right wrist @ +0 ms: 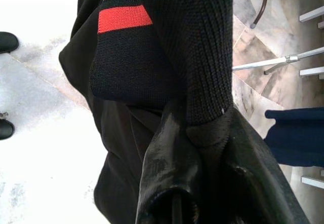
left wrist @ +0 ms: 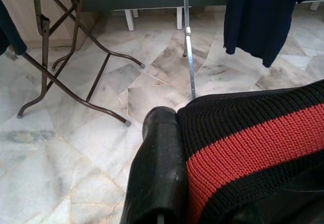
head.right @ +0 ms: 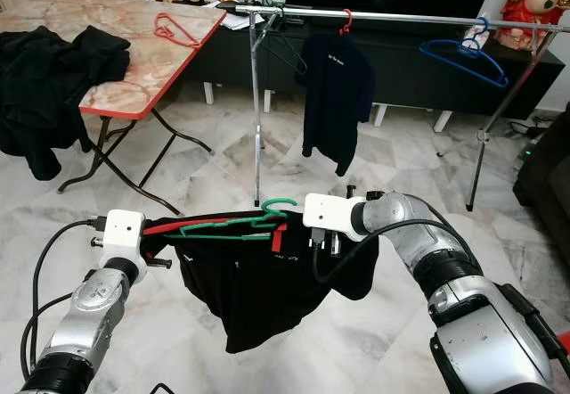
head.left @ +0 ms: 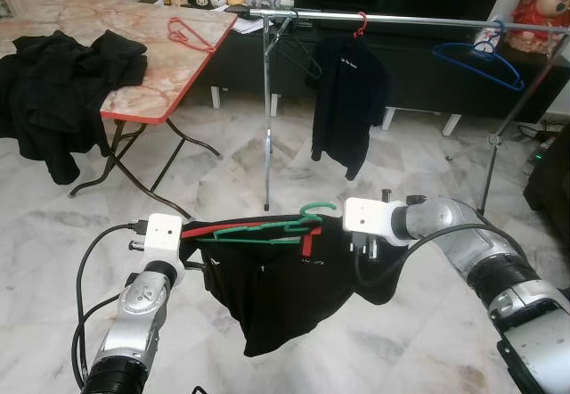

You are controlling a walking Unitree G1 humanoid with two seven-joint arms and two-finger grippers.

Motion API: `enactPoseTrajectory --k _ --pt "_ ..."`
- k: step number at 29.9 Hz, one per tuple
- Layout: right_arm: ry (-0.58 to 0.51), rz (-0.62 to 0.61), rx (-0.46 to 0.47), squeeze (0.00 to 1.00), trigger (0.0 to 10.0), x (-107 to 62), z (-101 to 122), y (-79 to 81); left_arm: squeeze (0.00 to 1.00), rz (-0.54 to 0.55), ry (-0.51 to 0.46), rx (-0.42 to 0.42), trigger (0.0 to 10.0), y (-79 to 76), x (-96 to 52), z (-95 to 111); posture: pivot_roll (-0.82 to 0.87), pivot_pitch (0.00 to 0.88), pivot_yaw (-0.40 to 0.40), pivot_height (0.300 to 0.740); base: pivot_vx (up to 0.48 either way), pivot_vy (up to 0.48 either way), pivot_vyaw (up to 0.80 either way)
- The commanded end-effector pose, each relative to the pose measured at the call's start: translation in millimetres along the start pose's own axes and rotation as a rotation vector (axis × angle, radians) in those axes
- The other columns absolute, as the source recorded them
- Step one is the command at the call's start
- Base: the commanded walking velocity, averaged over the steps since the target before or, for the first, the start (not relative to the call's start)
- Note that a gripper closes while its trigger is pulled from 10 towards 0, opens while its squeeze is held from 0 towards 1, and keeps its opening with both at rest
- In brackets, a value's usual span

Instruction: Hang hanger

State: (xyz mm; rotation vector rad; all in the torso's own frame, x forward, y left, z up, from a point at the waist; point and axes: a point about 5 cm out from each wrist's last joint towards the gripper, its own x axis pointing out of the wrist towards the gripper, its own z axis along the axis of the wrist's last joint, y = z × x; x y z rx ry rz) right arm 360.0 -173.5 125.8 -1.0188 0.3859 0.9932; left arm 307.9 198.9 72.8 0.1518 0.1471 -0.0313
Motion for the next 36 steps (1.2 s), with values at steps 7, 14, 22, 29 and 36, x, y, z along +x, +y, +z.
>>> enactPoseTrajectory --k 7,14,22,29,36 --pt "0.135 -0.073 0.086 0.00 0.0 -32.3 -39 -11.7 0.00 0.203 0.058 -0.034 10.0 41.9 -10.8 -12 0.04 0.004 -0.046 0.740 0.000 0.000 0.00" --pt "0.135 -0.073 0.086 0.00 0.0 -32.3 -39 -11.7 0.00 0.203 0.058 -0.034 10.0 41.9 -10.8 -12 0.04 0.004 -0.046 0.740 0.000 0.000 0.00" --pt "0.135 -0.073 0.086 0.00 0.0 -32.3 -39 -11.7 0.00 0.203 0.058 -0.034 10.0 41.9 -10.8 -12 0.04 0.004 -0.046 0.740 0.000 0.000 0.00" --pt "0.176 -0.047 0.030 0.00 0.0 -23.2 -38 -3.4 0.00 0.169 0.049 -0.009 10.0 36.6 -8.4 -8 0.04 0.009 -0.045 0.740 0.000 0.000 0.00" --pt "0.197 0.006 -0.037 0.00 0.0 -8.5 -33 10.8 0.00 0.119 0.031 0.026 10.0 28.6 -4.6 -1 0.04 0.008 -0.045 0.740 0.000 0.000 0.00"
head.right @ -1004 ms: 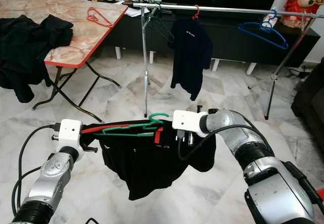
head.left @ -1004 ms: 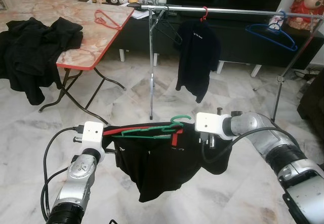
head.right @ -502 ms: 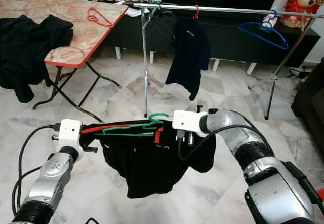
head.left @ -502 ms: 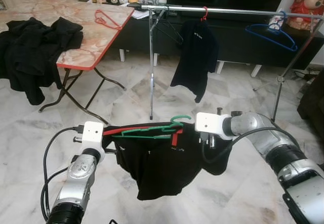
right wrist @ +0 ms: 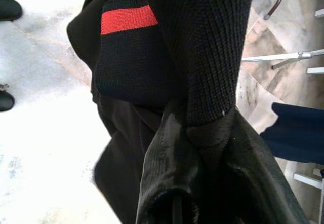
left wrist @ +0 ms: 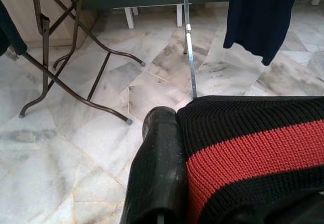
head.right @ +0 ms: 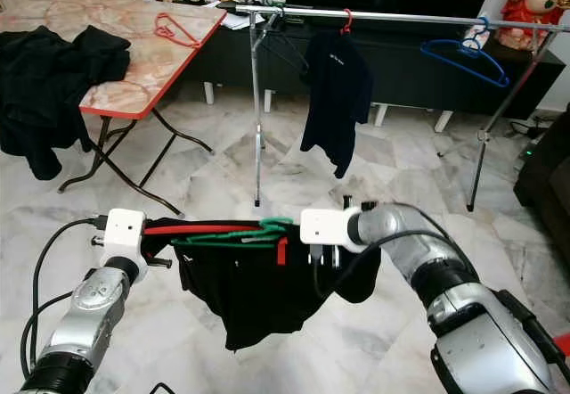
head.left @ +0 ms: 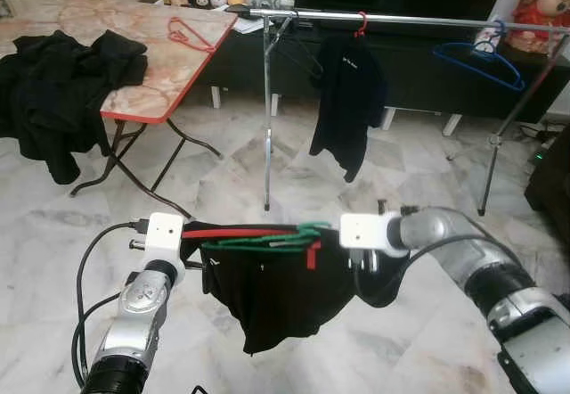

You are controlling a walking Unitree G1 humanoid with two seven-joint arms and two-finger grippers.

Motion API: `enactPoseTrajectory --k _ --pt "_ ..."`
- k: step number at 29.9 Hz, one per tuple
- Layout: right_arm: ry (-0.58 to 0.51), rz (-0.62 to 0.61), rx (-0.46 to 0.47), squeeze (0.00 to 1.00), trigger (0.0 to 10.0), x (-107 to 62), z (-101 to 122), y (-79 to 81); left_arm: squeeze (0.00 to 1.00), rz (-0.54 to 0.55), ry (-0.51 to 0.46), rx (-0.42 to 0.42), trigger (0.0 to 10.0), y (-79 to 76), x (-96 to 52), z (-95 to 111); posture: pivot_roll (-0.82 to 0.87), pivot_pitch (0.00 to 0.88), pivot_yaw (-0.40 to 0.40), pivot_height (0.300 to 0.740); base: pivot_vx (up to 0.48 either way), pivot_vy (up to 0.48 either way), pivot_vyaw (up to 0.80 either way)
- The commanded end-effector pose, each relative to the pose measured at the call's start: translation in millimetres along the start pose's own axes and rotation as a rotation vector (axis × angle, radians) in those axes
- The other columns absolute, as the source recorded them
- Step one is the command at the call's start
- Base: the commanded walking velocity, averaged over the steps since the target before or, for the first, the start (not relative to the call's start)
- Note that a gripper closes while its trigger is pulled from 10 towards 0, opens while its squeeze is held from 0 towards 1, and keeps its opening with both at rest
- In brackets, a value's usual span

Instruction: Hang hanger

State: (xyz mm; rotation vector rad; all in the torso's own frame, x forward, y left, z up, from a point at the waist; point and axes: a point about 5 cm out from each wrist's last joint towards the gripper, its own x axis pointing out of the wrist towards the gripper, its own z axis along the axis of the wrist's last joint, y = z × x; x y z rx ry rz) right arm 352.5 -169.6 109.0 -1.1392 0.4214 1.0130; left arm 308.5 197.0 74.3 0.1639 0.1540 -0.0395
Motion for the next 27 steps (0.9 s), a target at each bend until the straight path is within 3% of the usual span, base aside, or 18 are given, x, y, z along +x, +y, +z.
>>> enactPoseTrajectory --k 1,5,13,22,27 --pt "0.118 -0.018 0.063 0.00 0.0 -15.2 -30 -1.3 0.00 0.123 0.023 0.013 10.0 29.5 -5.2 -3 0.04 0.008 -0.045 0.740 0.000 0.000 0.00" --pt "0.123 -0.026 0.061 0.00 0.0 -13.7 -29 -1.7 0.00 0.082 0.015 0.013 10.0 25.0 -4.6 0 0.04 0.008 -0.046 0.740 0.000 0.000 0.00" --pt "0.141 -0.044 0.038 0.00 0.0 -5.8 -23 1.1 0.00 -0.104 -0.005 0.077 10.0 3.5 -5.5 11 0.04 0.007 -0.046 0.740 0.000 0.000 0.00" --pt "0.106 -0.132 0.113 0.00 0.0 2.9 -11 -4.4 0.00 -0.284 0.034 0.166 10.0 -18.2 -10.5 9 0.04 0.007 -0.046 0.740 0.000 0.000 0.00" --pt "0.080 -0.175 0.155 0.00 0.0 0.4 -9 -11.2 0.00 -0.287 0.065 0.220 10.0 -17.4 -12.3 4 0.05 0.003 -0.045 0.740 0.000 0.000 0.00"
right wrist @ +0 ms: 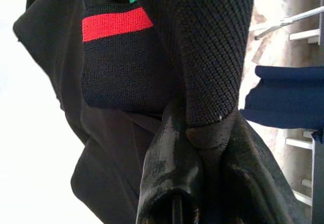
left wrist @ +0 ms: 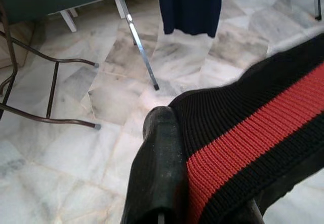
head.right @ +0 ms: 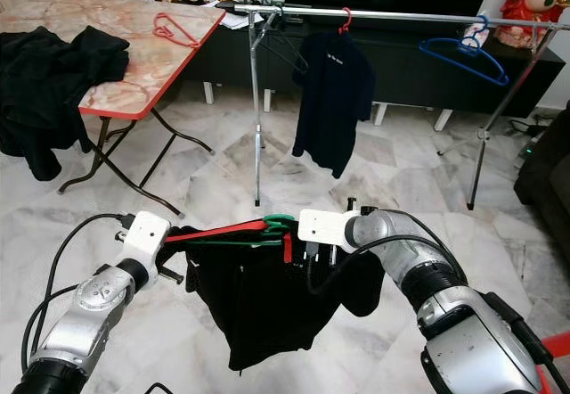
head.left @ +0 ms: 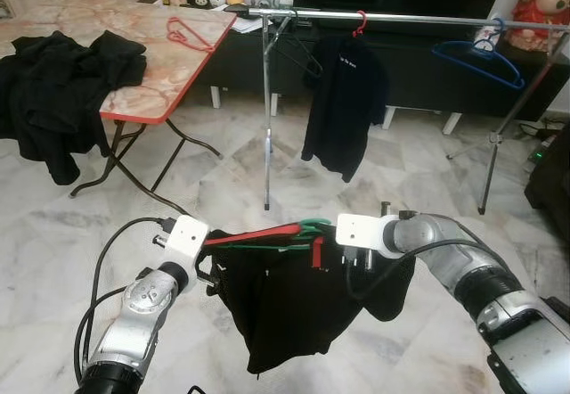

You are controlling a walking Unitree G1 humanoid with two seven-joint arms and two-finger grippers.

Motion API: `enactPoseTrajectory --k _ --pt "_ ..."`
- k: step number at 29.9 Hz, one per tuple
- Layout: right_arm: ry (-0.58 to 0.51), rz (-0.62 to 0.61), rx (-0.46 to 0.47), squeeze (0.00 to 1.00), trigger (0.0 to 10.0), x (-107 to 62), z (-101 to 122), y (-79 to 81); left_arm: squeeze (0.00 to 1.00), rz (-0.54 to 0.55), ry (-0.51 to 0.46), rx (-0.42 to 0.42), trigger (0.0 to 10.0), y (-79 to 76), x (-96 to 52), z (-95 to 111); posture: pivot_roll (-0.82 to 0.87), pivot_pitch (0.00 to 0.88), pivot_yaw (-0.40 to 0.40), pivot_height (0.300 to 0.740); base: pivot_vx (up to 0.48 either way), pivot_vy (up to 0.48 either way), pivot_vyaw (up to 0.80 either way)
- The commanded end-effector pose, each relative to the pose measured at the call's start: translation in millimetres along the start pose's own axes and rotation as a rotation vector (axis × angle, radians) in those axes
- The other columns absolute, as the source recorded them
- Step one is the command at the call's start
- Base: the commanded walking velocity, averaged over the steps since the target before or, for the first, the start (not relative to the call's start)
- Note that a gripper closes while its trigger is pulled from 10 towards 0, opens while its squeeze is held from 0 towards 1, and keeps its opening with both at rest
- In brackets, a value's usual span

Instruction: Hang hanger

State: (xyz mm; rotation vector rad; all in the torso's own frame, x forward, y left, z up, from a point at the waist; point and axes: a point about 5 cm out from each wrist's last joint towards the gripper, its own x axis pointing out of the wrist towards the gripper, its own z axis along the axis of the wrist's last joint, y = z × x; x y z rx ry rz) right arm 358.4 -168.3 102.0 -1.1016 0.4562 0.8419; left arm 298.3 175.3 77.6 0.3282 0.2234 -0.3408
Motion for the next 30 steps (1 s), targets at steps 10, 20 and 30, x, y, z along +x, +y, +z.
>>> enactPoseTrajectory --k 10,20,30 --pt "0.041 -0.039 -0.020 0.00 0.0 -15.0 -7 -18.0 0.00 0.071 0.102 0.143 10.0 9.9 -3.5 -13 0.04 0.000 -0.045 0.740 0.000 0.000 0.00" --pt "0.194 0.005 -0.127 0.00 0.0 -6.6 -24 0.2 0.00 0.057 -0.028 -0.093 10.0 14.7 -2.2 16 0.05 0.000 -0.053 0.740 0.000 0.000 0.00" --pt "0.258 -0.017 -0.021 0.00 0.0 7.2 -33 20.2 0.00 -0.079 -0.092 -0.152 10.0 4.2 -1.9 38 0.05 0.000 -0.056 0.740 0.000 0.000 0.00"
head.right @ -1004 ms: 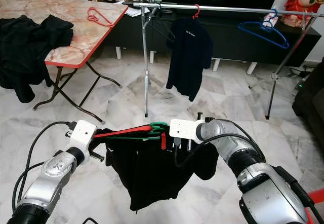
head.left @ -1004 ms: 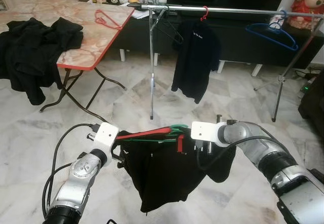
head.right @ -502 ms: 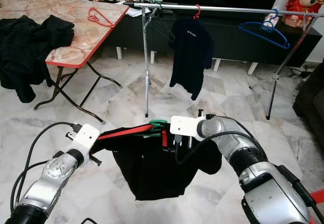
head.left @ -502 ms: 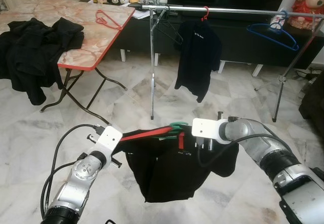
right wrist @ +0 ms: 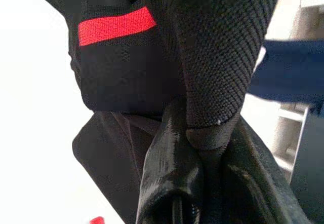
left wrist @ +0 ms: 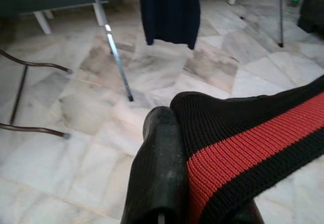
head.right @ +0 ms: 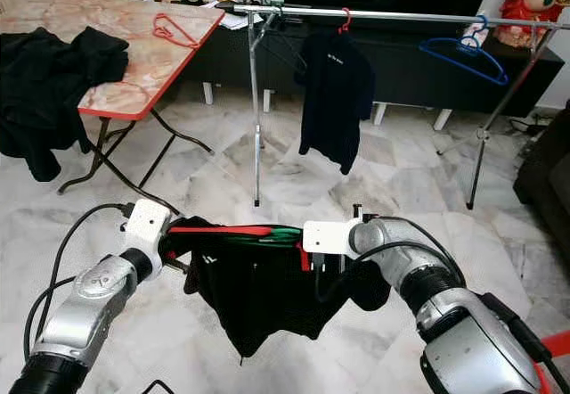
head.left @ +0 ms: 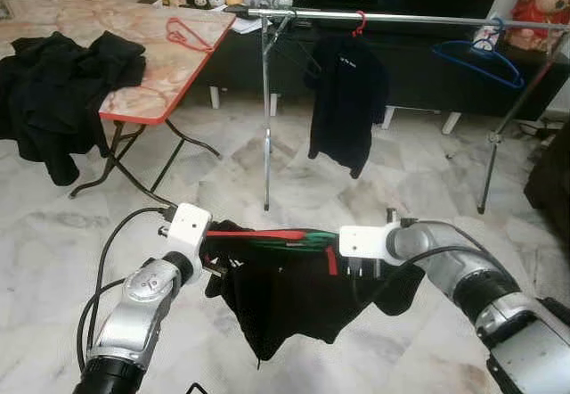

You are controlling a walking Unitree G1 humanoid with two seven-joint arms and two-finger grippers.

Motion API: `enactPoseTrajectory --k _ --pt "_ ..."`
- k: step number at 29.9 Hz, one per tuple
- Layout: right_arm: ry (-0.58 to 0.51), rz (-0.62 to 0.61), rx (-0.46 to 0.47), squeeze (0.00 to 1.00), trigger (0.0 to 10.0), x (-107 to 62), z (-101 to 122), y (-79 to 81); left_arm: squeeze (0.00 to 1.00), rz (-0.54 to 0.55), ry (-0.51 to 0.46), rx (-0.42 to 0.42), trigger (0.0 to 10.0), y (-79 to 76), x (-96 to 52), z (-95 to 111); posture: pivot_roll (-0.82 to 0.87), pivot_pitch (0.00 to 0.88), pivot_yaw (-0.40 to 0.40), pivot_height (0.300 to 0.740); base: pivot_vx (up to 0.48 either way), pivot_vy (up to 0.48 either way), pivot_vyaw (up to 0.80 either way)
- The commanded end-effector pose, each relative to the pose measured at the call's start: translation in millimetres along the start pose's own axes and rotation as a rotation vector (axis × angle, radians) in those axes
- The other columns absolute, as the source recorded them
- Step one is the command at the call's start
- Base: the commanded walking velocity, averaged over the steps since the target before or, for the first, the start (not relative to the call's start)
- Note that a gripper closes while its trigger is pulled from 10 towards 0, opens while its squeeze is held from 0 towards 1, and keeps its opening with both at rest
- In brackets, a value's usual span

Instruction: Hang hanger

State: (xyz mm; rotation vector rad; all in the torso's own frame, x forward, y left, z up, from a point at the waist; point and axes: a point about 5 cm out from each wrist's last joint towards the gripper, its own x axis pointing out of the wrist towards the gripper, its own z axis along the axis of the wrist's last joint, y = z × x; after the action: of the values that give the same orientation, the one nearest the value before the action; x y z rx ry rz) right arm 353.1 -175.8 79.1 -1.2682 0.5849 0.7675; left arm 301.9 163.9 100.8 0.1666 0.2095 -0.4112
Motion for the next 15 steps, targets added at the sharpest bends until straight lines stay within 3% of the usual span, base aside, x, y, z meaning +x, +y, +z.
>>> enactPoseTrajectory --k 1,2,6,11,15 --pt "0.053 -0.020 0.111 0.00 0.0 2.3 -14 7.1 0.00 -0.016 -0.038 -0.004 10.0 2.8 -2.1 13 0.05 0.000 -0.057 0.740 0.000 0.000 0.00" --pt "0.009 -0.036 0.210 0.00 0.0 6.4 -7 10.3 0.00 -0.049 -0.030 -0.006 10.0 -1.2 -2.4 14 0.05 0.000 -0.057 0.740 0.000 0.000 0.00" --pt "-0.065 -0.023 0.384 0.00 0.0 13.0 6 18.1 0.00 -0.091 -0.022 0.001 10.0 -6.6 -2.1 14 0.05 0.000 -0.056 0.740 0.000 0.000 0.00" --pt "-0.109 0.026 0.451 0.00 0.0 21.4 21 33.7 0.00 -0.162 -0.014 -0.004 10.0 -14.5 -3.3 18 0.05 0.000 -0.058 0.740 0.000 0.000 0.00" --pt "-0.195 0.025 0.573 0.00 0.0 21.6 32 29.4 0.00 -0.212 0.033 0.011 10.0 -20.3 -4.9 13 0.06 0.000 -0.059 0.740 0.000 0.000 0.00"
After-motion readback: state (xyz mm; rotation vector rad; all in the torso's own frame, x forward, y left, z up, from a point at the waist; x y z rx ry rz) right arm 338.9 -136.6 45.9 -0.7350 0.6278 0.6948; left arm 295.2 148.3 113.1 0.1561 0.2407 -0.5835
